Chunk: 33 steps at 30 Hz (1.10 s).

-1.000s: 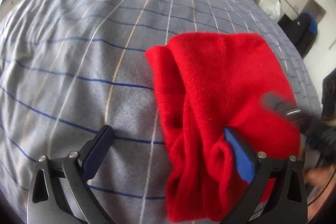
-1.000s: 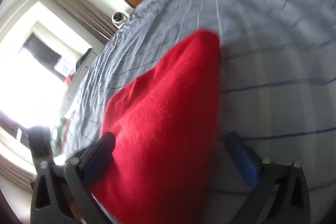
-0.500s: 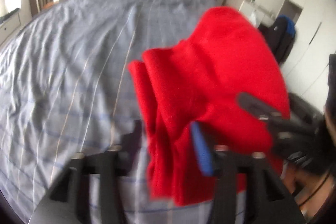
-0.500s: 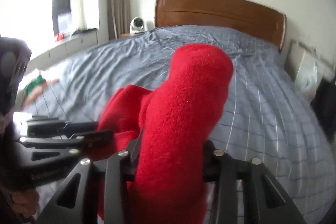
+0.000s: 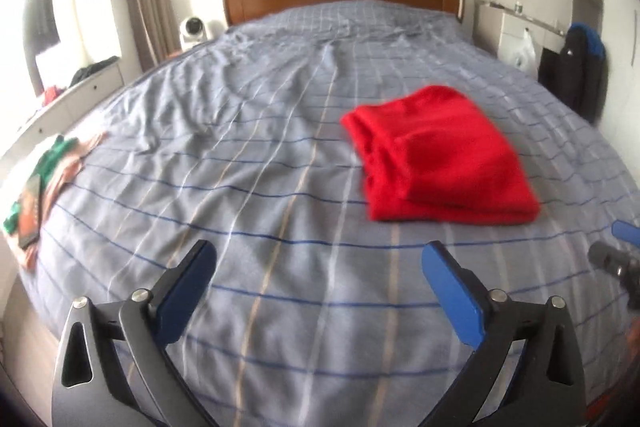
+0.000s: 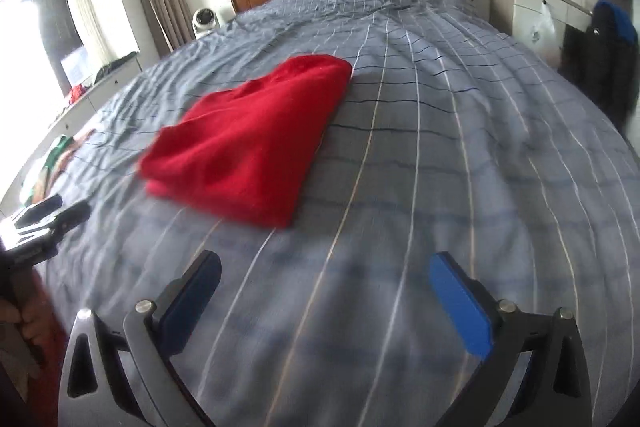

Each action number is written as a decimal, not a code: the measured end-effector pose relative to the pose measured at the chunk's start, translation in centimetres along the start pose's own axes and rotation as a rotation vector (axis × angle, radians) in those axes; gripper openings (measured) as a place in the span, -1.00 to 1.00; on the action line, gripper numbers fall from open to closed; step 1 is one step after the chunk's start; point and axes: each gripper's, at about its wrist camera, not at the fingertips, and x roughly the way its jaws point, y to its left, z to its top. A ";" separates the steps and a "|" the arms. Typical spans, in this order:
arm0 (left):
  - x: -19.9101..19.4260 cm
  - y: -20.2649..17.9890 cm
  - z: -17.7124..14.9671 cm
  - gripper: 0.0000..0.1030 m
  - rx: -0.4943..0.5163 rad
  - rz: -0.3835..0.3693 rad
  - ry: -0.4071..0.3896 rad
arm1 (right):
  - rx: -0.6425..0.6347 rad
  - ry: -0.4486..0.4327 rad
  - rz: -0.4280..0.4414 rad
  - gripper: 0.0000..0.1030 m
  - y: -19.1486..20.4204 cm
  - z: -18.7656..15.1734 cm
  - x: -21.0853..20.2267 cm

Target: Fold small clothes

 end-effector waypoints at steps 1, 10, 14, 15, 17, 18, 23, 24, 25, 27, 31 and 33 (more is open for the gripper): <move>-0.4 -0.4 0.0 0.99 -0.002 -0.006 0.008 | -0.008 -0.004 0.000 0.99 0.4 -0.3 -0.8; -1.2 -1.4 -0.9 0.99 0.016 0.030 0.052 | -0.107 -0.007 -0.030 0.99 3.9 -1.7 -2.9; -1.5 -1.3 -1.3 0.99 0.017 0.029 0.071 | -0.121 -0.004 -0.038 0.99 4.7 -1.7 -3.2; -1.5 -1.2 -1.4 0.99 0.015 0.023 0.080 | -0.125 -0.004 -0.043 0.99 4.8 -1.6 -3.2; -1.4 -1.2 -1.5 0.99 0.015 0.008 0.101 | -0.135 0.001 -0.059 0.99 5.1 -1.5 -3.3; -1.3 -1.2 -1.6 0.99 0.015 0.000 0.113 | -0.142 0.003 -0.070 0.99 5.3 -1.4 -3.4; -1.6 -1.3 -1.9 0.99 0.020 0.016 0.119 | -0.166 0.010 -0.104 0.99 5.9 -1.2 -3.7; -1.8 -1.4 -1.9 0.99 0.019 0.013 0.121 | -0.167 0.013 -0.100 0.99 5.9 -1.3 -3.7; -1.9 -1.3 -1.9 0.99 0.017 0.010 0.120 | -0.166 0.017 -0.098 0.99 5.9 -1.3 -3.8; -2.3 -1.4 -1.8 0.99 0.018 0.012 0.115 | -0.170 0.020 -0.101 0.99 6.1 -1.4 -3.9; -3.5 -1.7 -1.4 1.00 0.035 0.004 0.104 | -0.194 0.004 -0.127 0.99 6.6 -1.2 -4.7; -4.2 -1.7 -1.1 1.00 0.035 -0.020 0.105 | -0.191 -0.025 -0.133 0.99 6.7 -1.0 -5.4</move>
